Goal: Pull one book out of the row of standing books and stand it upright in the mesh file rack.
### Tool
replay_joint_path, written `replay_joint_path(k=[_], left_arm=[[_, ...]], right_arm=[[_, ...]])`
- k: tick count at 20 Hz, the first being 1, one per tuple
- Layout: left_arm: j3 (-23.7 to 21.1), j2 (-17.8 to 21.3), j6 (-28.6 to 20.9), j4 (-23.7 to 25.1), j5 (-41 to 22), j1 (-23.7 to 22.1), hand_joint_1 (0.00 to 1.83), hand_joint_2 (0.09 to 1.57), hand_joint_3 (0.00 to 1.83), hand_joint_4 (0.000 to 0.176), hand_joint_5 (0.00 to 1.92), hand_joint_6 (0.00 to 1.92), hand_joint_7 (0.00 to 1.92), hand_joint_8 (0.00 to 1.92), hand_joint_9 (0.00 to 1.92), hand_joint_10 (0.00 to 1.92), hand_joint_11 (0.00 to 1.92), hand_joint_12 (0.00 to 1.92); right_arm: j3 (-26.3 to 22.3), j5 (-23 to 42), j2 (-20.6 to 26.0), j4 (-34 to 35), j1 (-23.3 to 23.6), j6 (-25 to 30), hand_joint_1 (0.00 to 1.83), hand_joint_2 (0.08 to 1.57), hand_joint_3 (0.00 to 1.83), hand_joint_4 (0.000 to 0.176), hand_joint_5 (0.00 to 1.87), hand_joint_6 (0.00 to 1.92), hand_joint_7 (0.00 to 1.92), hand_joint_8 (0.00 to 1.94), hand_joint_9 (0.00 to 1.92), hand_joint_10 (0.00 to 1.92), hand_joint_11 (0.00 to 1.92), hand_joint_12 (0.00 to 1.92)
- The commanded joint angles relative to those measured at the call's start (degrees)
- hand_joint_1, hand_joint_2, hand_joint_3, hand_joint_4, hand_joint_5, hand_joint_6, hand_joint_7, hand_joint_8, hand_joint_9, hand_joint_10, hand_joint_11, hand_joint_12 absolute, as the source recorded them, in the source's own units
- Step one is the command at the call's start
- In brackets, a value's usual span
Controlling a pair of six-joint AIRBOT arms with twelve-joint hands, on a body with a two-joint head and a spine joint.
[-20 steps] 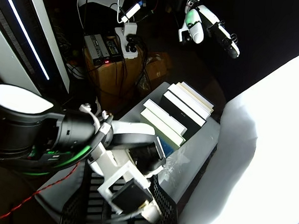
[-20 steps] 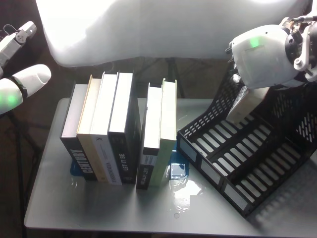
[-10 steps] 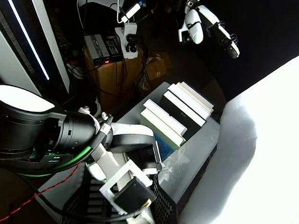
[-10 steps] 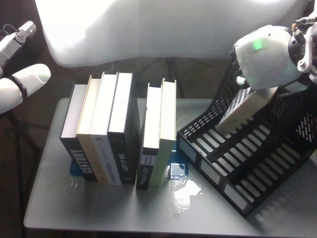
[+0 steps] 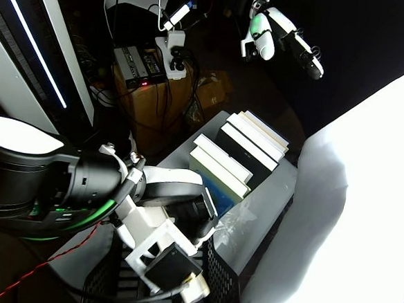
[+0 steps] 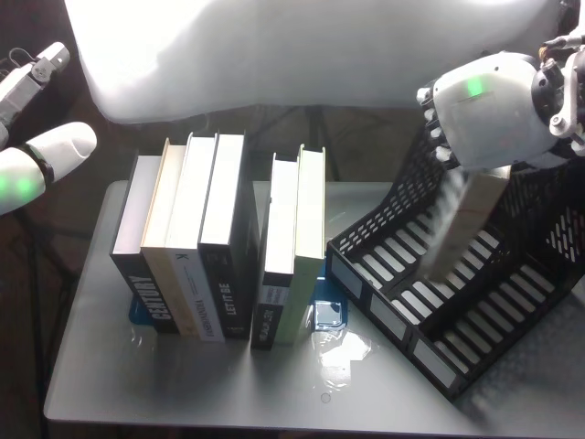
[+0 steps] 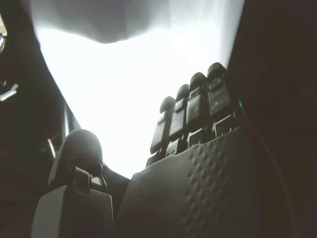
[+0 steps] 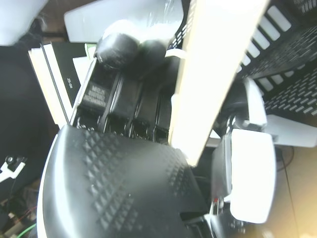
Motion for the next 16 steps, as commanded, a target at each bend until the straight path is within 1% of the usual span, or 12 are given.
replay_joint_path(k=[1,2,3,4,5,7,9,12,13,14,15,16], left_arm=[[0.31,0.18,-0.36,-0.71,-7.2,0.01,0.21,1.3,0.0,0.042,0.04,0.0,0.0,0.0,0.0,0.0,0.0,0.0],[0.31,0.16,-0.36,-0.71,-7.19,0.02,0.21,1.3,0.0,0.037,0.04,0.0,0.0,0.0,0.0,0.0,0.0,0.0],[0.31,0.15,-0.36,-0.71,-7.2,0.02,0.23,1.3,0.0,0.04,0.04,0.0,0.0,0.0,0.0,0.0,0.0,0.0],[0.32,0.14,-0.36,-0.71,-7.23,0.02,0.22,1.31,0.0,0.043,0.04,0.0,0.0,0.0,0.0,0.0,0.0,0.0],[0.32,0.14,-0.36,-0.71,-7.24,0.02,0.24,1.31,0.0,0.034,0.04,0.0,0.0,0.0,0.0,0.0,0.0,0.0],[0.32,0.14,-0.36,-0.72,-7.26,0.02,0.24,1.31,0.0,0.028,0.05,0.0,0.0,0.0,0.0,0.0,0.0,0.0],[0.32,0.14,-0.36,-0.75,-7.27,0.07,0.22,1.3,0.0,0.038,0.04,0.0,0.0,0.0,0.0,0.0,0.0,0.0],[0.3,0.14,-0.36,-0.77,-7.34,0.13,0.25,1.31,0.0,0.022,0.05,0.01,0.0,0.0,0.0,0.0,0.0,0.0],[0.3,0.14,-0.36,-0.77,-7.37,0.13,0.25,1.31,0.0,0.025,0.05,0.0,0.0,0.0,0.0,0.0,0.0,0.0],[0.3,0.14,-0.36,-0.77,-7.38,0.13,0.25,1.31,0.0,0.019,0.05,0.0,0.0,0.0,0.0,0.0,0.0,0.0],[0.3,0.14,-0.36,-0.77,-7.38,0.12,0.25,1.31,0.0,0.024,0.05,0.0,0.0,0.0,0.0,0.0,0.0,0.0],[0.28,0.14,-0.36,-0.79,-7.4,0.14,0.25,1.31,0.0,0.022,0.05,0.0,0.0,0.0,0.0,0.0,0.0,0.0]], right_arm=[[0.51,-2.82,0.15,0.89,0.22,-0.77,0.57,1.41,0.03,0.0,0.73,1.04,0.87,1.49,0.86,1.65,0.78,1.91],[0.6,-3.07,-0.14,0.47,0.35,-0.77,0.86,1.39,0.02,0.0,0.59,1.51,1.0,1.6,1.08,1.61,1.11,1.76],[0.84,-3.37,-0.38,0.38,0.62,-0.77,1.07,1.3,0.0,0.0,0.63,1.44,0.81,1.47,0.69,1.52,0.57,1.89],[1.42,-3.51,-0.85,0.37,0.73,-0.77,1.14,1.17,0.0,0.0,0.18,0.36,0.23,0.4,0.11,0.93,0.02,1.63],[1.77,-3.62,-1.13,0.38,0.78,-0.77,1.09,1.14,0.0,0.0,0.04,0.06,0.14,0.05,0.08,0.45,0.0,1.33],[2.49,-3.84,-1.72,-0.2,0.81,-0.77,0.93,1.16,0.0,0.0,0.0,0.0,0.01,0.0,0.01,0.04,0.0,0.71],[2.67,-4.11,-1.93,-0.38,0.82,-0.77,0.82,1.13,0.0,0.0,0.0,0.0,0.0,0.0,0.0,0.0,0.0,0.07],[2.63,-4.39,-1.98,-0.31,1.27,-0.77,0.81,1.15,0.01,0.025,0.0,0.0,0.0,0.0,0.0,0.0,0.0,0.0],[2.5,-4.66,-1.87,-0.12,1.27,-0.77,1.02,1.18,0.01,0.133,0.0,0.0,0.0,0.0,0.0,0.0,0.0,0.0],[2.37,-4.79,-1.67,0.14,1.3,-0.77,0.87,1.21,0.02,0.138,0.0,0.0,0.0,0.0,0.0,0.0,0.0,0.0],[2.26,-4.98,-1.43,0.26,1.38,-0.77,0.8,1.27,0.0,0.096,0.0,0.0,0.0,0.0,0.0,0.0,0.0,0.34],[2.09,-5.26,-1.15,0.41,1.4,-0.77,0.79,1.25,0.0,0.102,0.0,0.0,0.0,0.0,0.0,0.0,0.0,0.62]])
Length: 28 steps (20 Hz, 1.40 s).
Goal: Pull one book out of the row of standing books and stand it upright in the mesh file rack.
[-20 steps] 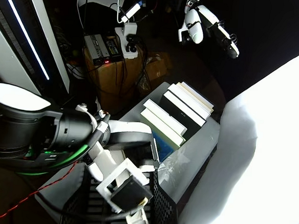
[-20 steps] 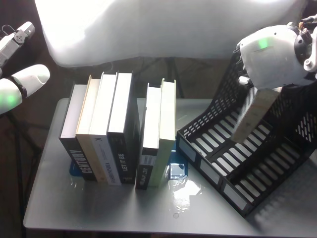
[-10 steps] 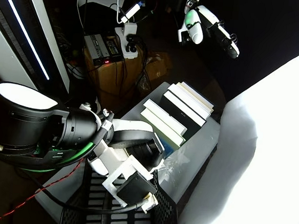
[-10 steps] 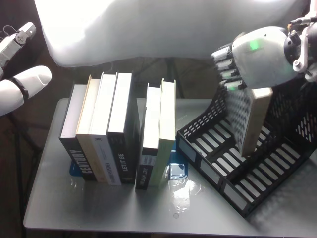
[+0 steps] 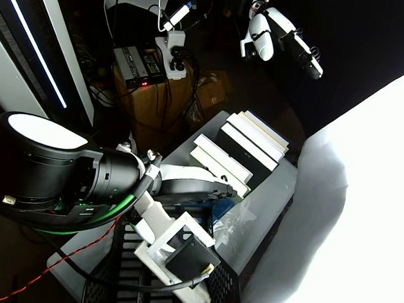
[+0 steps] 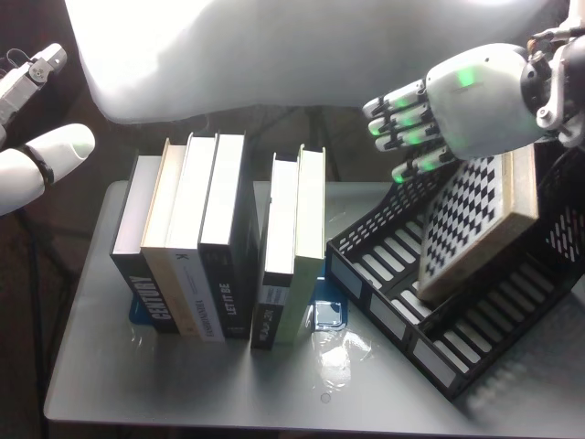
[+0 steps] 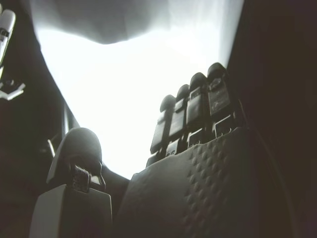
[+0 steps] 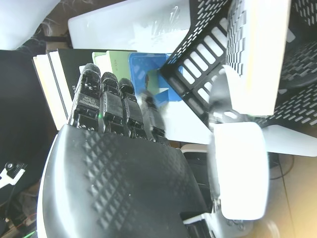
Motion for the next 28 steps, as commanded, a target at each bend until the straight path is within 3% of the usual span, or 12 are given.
replay_joint_path(k=[1,2,4,5,6,9,11,13,14,18,21,28], left_arm=[[0.26,0.14,-0.38,-0.55,-7.38,0.04,0.24,1.3,0.0,0.023,0.05,0.0,0.0,0.0,0.0,0.0,0.0,0.0],[0.25,0.14,-0.38,-0.55,-7.38,0.04,0.23,1.3,0.0,0.029,0.05,0.0,0.0,0.0,0.0,0.0,0.0,0.0],[0.24,0.14,-0.38,-0.55,-7.37,0.05,0.23,1.31,0.0,0.024,0.05,0.0,0.0,0.0,0.0,0.0,0.0,0.0],[0.21,0.14,-0.38,-0.55,-7.38,0.1,0.23,1.31,0.0,0.024,0.05,0.0,0.0,0.0,0.0,0.0,0.0,0.0],[0.18,0.14,-0.38,-0.55,-7.38,0.16,0.23,1.31,0.0,0.024,0.05,0.0,0.0,0.0,0.0,0.0,0.0,0.0],[0.06,0.15,-0.38,-0.55,-7.41,0.3,0.22,1.31,0.0,0.021,0.05,0.0,0.0,0.0,0.0,0.0,0.0,0.0],[0.03,0.16,-0.38,-0.6,-7.47,0.44,0.22,1.3,0.0,0.02,0.05,0.0,0.0,0.0,0.0,0.0,0.0,0.0],[-0.05,0.23,-0.38,-0.76,-7.61,0.68,0.2,1.3,0.0,0.02,0.05,0.0,0.0,0.0,0.0,0.0,0.0,0.0],[-0.13,0.28,-0.38,-0.9,-7.75,0.83,0.21,1.3,0.0,0.018,0.05,0.0,0.0,0.0,0.0,0.0,0.0,0.0],[-0.27,0.36,-0.38,-1.14,-7.89,1.16,0.19,1.3,0.0,0.022,0.05,0.0,0.0,0.0,0.0,0.0,0.0,0.0],[-0.36,0.43,-0.38,-1.34,-7.97,1.29,0.19,1.31,0.0,0.013,0.04,0.0,0.0,0.0,0.0,0.0,0.0,0.0],[-0.54,0.54,-0.38,-1.45,-8.05,1.39,0.16,1.31,0.0,0.004,0.04,0.0,0.0,0.0,0.0,0.0,0.0,0.0]], right_arm=[[-0.23,-3.6,0.87,1.74,0.91,-0.44,0.77,1.25,0.0,0.101,0.0,0.0,0.0,0.0,0.0,0.0,0.0,0.64],[-0.56,-4.01,1.29,2.14,0.91,-0.44,0.61,1.3,0.0,0.023,0.0,0.0,0.0,0.0,0.0,0.0,0.0,0.14],[-1.15,-4.57,2.14,3.15,0.91,-0.44,0.55,1.31,0.0,0.0,0.0,0.0,0.0,0.0,0.0,0.0,0.0,0.0],[-1.53,-4.78,2.78,4.3,0.91,-0.44,0.6,1.33,0.01,0.001,0.0,0.0,0.0,0.0,0.0,0.0,0.0,0.0],[-2.07,-5.12,3.66,5.72,0.91,-0.44,0.41,1.4,0.02,0.057,0.0,0.0,0.0,0.0,0.0,0.0,0.0,0.0],[-6.43,-5.98,8.5,17.54,-0.05,-0.44,0.31,1.38,0.01,0.044,0.0,0.0,0.0,0.0,0.0,0.0,0.0,0.0],[-9.62,-6.01,11.83,21.65,-1.44,-0.44,0.51,1.39,0.0,0.017,0.0,0.0,0.0,0.0,0.01,0.0,0.06,0.03],[-12.35,-6.08,14.37,21.84,-2.53,-0.44,0.7,1.43,0.0,0.0,0.17,0.03,0.21,0.04,0.25,0.19,0.0,1.3],[-14.06,-6.18,15.93,22.04,-3.37,-0.44,0.75,1.41,0.0,0.0,0.22,0.04,0.23,0.03,0.19,0.38,0.0,1.49],[-17.96,-6.87,19.78,24.73,-6.95,-0.44,0.72,1.36,0.0,0.0,0.41,0.39,0.51,0.28,0.22,0.99,0.0,1.66],[-20.38,-5.8,22.32,43.16,-11.85,-0.44,0.79,1.35,0.0,0.0,0.31,0.83,0.57,0.61,0.36,1.19,0.21,1.76],[-21.8,-1.07,23.82,68.77,-20.49,-0.44,0.76,1.4,0.0,0.0,0.11,0.86,0.41,0.45,0.24,1.03,0.0,1.72]])
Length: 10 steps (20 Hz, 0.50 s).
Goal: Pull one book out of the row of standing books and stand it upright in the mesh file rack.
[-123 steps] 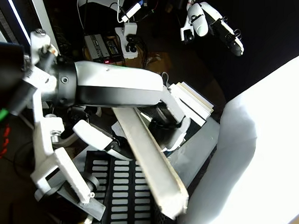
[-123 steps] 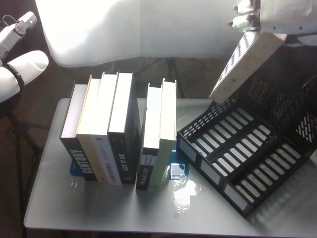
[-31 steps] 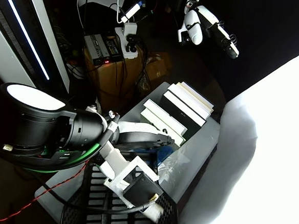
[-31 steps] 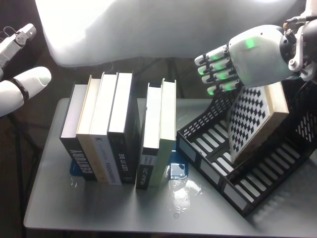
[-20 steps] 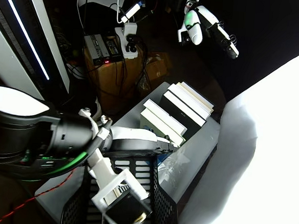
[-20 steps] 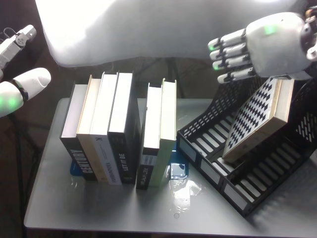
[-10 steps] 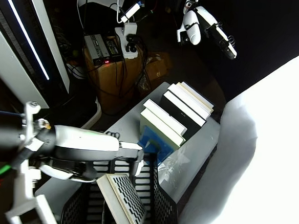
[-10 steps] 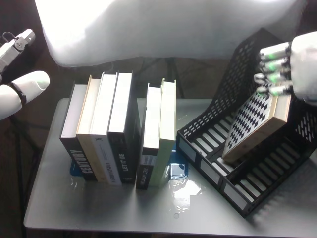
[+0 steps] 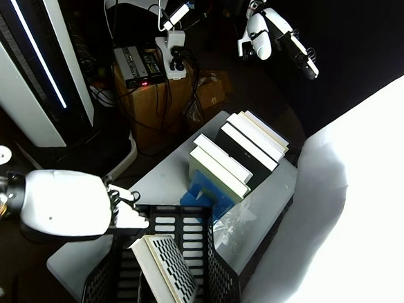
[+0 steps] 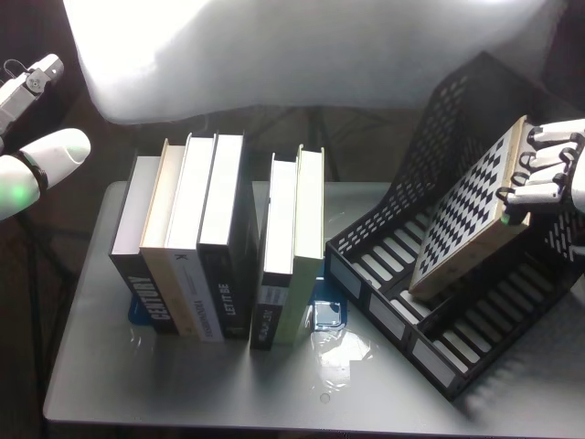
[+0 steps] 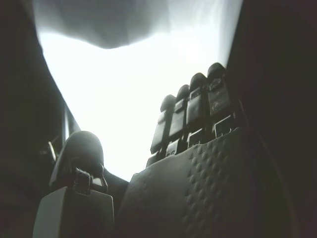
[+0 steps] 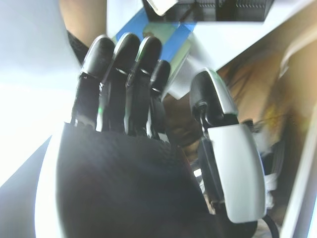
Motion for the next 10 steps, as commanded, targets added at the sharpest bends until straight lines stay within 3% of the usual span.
replay_joint_path(k=[1,2,4,6,7,8,10], left_arm=[[0.17,0.51,-0.36,-0.69,-7.15,-0.03,0.16,1.31,0.0,0.006,0.04,0.0,0.0,0.0,0.0,0.0,0.0,0.0],[0.14,0.5,-0.36,-0.72,-7.15,-0.04,0.16,1.31,0.0,0.006,0.04,0.0,0.0,0.0,0.0,0.0,0.0,0.0],[0.12,0.48,-0.36,-0.74,-7.11,-0.03,0.16,1.31,0.0,0.019,0.03,0.0,0.0,0.0,0.0,0.0,0.0,0.0],[0.12,0.47,-0.36,-0.81,-7.11,-0.03,0.16,1.31,0.0,0.018,0.04,0.0,0.0,0.0,0.0,0.0,0.0,0.0],[0.1,0.47,-0.36,-0.85,-7.11,-0.03,0.16,1.32,0.0,0.017,0.04,0.0,0.0,0.0,0.0,0.0,0.0,0.0],[0.09,0.45,-0.36,-0.89,-7.1,-0.02,0.16,1.32,0.0,0.017,0.04,0.0,0.0,0.0,0.0,0.0,0.0,0.0],[0.08,0.43,-0.36,-0.91,-7.09,0.02,0.16,1.31,0.0,0.026,0.04,0.0,0.0,0.0,0.0,0.0,0.0,0.0]], right_arm=[[0.01,3.07,0.18,2.7,-0.73,-0.16,0.72,1.42,0.0,0.0,0.06,0.94,0.39,0.42,0.28,1.05,0.01,1.74],[0.18,3.39,-0.08,3.9,-1.88,-0.16,0.72,1.42,0.0,0.0,0.06,0.94,0.39,0.42,0.28,1.05,0.01,1.74],[0.34,3.4,-0.48,5.2,-3.77,-0.16,0.67,1.42,0.0,0.0,0.13,0.68,0.44,0.19,0.33,0.88,0.14,1.55],[0.6,3.35,-0.66,6.43,-5.83,-0.16,0.69,1.41,0.0,0.0,0.18,0.63,0.5,0.19,0.34,0.97,0.17,1.57],[1.12,3.36,-1.17,7.14,-6.72,-0.16,0.72,1.41,0.0,0.0,0.2,0.56,0.48,0.15,0.33,0.83,0.12,1.55],[1.92,3.37,-1.89,7.78,-7.45,-0.16,0.72,1.41,0.0,0.0,0.2,0.56,0.48,0.15,0.33,0.83,0.12,1.55],[3.98,2.48,-3.7,8.35,-8.31,-0.16,0.76,1.41,0.0,0.0,0.23,0.6,0.52,0.14,0.28,0.94,0.03,1.71]])
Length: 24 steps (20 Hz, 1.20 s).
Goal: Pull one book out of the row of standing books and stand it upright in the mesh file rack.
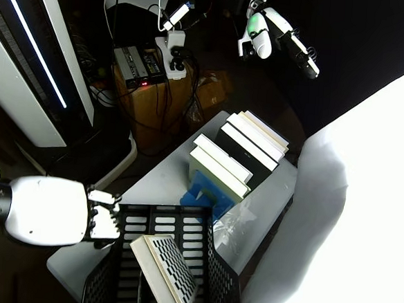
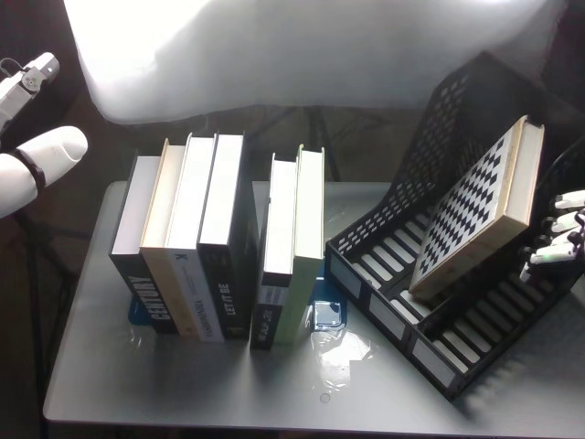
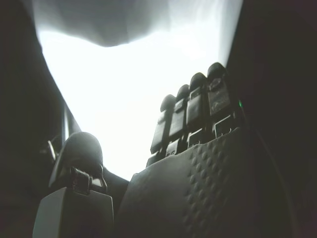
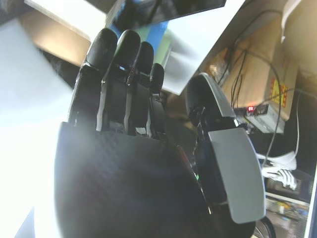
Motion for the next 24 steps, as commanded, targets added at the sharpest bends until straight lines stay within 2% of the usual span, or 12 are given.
replay_joint_path(k=[1,3,5,8,11,13,18,19,20,21,22,24], left_arm=[[0.06,0.47,-0.38,-0.39,-7.08,-0.01,0.16,1.31,0.0,0.019,0.04,0.0,0.0,0.0,0.0,0.0,0.0,0.0],[0.05,0.48,-0.38,-0.39,-7.04,-0.02,0.16,1.31,0.0,0.012,0.04,0.0,0.0,0.0,0.0,0.0,0.0,0.0],[0.06,0.5,-0.38,-0.39,-7.01,-0.02,0.16,1.31,0.0,0.018,0.04,0.0,0.0,0.0,0.0,0.0,0.0,0.0],[0.05,0.53,-0.38,-0.38,-6.98,-0.02,0.2,1.31,0.0,0.03,0.05,0.0,0.0,0.0,0.0,0.0,0.0,0.0],[0.01,0.53,-0.38,-0.4,-7.02,0.06,0.2,1.31,0.0,0.021,0.05,0.0,0.0,0.0,0.0,0.0,0.0,0.0],[0.01,0.53,-0.38,-0.41,-7.05,0.08,0.18,1.3,0.0,0.035,0.04,0.0,0.0,0.0,0.0,0.0,0.0,0.0],[0.01,0.54,-0.38,-0.41,-7.12,0.12,0.18,1.3,0.0,0.03,0.04,0.0,0.0,0.0,0.0,0.0,0.0,0.0],[0.01,0.54,-0.38,-0.43,-7.13,0.12,0.18,1.3,0.0,0.03,0.04,0.0,0.0,0.0,0.0,0.0,0.0,0.0],[0.02,0.53,-0.38,-0.44,-7.09,0.12,0.19,1.31,0.0,0.022,0.05,0.0,0.0,0.0,0.0,0.0,0.0,0.0],[0.02,0.52,-0.38,-0.44,-7.08,0.12,0.19,1.31,0.0,0.024,0.05,0.0,0.0,0.0,0.0,0.0,0.0,0.0],[-0.02,0.54,-0.38,-0.45,-7.11,0.12,0.21,1.3,0.0,0.027,0.05,0.0,0.0,0.0,0.0,0.0,0.0,0.0],[-0.11,0.62,-0.38,-0.52,-7.23,0.2,0.2,1.3,0.0,0.026,0.05,0.0,0.0,0.0,0.0,0.0,0.0,0.0]], right_arm=[[1.05,2.29,-0.54,1.81,0.03,-0.07,0.71,1.41,0.0,0.0,0.21,0.59,0.52,0.14,0.27,0.94,0.03,1.7],[2.97,1.18,-2.5,1.81,-0.24,-0.07,0.7,1.4,0.0,0.0,0.2,0.6,0.49,0.12,0.27,0.83,0.03,1.64],[4.65,-0.04,-4.24,1.79,-0.29,-0.07,0.68,1.4,0.0,0.0,0.19,0.54,0.45,0.06,0.26,0.72,0.02,1.64],[6.38,-1.48,-5.96,1.75,-0.65,-0.07,0.72,1.41,0.0,0.0,0.29,0.21,0.43,0.01,0.32,0.56,0.03,1.57],[8.0,-2.36,-7.54,1.76,-0.65,-0.07,0.75,1.41,0.0,0.0,0.31,0.11,0.42,0.0,0.32,0.59,0.06,1.62],[9.14,-2.48,-8.77,1.93,-0.65,-0.07,0.71,1.42,0.0,0.0,0.29,0.06,0.4,0.0,0.28,0.55,0.01,1.61],[10.62,-0.83,-10.57,2.7,0.88,-0.07,0.72,1.42,0.0,0.0,0.29,0.01,0.36,0.0,0.29,0.47,0.0,1.6],[10.55,-0.43,-10.64,5.61,0.99,-0.07,0.79,1.44,0.0,0.0,0.27,0.0,0.57,0.13,0.36,0.89,0.15,1.74],[10.46,-0.18,-10.71,8.14,1.33,-0.07,0.82,1.45,0.0,0.0,0.25,0.0,0.57,0.15,0.29,1.01,0.13,1.77],[10.51,0.33,-10.78,9.9,1.58,-0.07,0.68,1.46,0.0,0.0,0.23,0.0,0.41,0.09,0.23,1.01,0.09,1.76],[10.7,0.93,-10.92,10.99,1.99,-0.07,0.61,1.45,0.0,0.0,0.23,0.0,0.3,0.03,0.15,0.94,0.06,1.76],[11.39,1.29,-11.46,11.26,3.12,-0.07,0.58,1.47,0.0,0.0,0.24,0.0,0.19,0.01,0.06,0.53,0.0,1.45]])
